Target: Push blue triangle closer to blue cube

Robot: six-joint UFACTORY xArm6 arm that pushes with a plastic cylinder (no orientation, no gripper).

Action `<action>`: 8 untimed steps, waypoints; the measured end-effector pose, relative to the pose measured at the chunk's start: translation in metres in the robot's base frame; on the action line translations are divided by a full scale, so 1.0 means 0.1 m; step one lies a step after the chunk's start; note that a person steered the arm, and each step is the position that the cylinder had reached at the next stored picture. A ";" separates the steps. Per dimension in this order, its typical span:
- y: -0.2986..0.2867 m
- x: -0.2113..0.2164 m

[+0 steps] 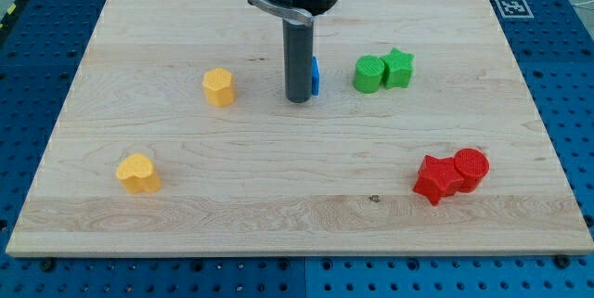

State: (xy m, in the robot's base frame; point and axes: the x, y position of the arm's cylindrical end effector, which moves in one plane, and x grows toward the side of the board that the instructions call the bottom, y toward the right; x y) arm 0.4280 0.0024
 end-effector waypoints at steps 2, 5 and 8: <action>0.08 -0.23; 0.25 -0.63; 0.33 -1.15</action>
State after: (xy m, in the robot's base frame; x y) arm 0.3131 0.0352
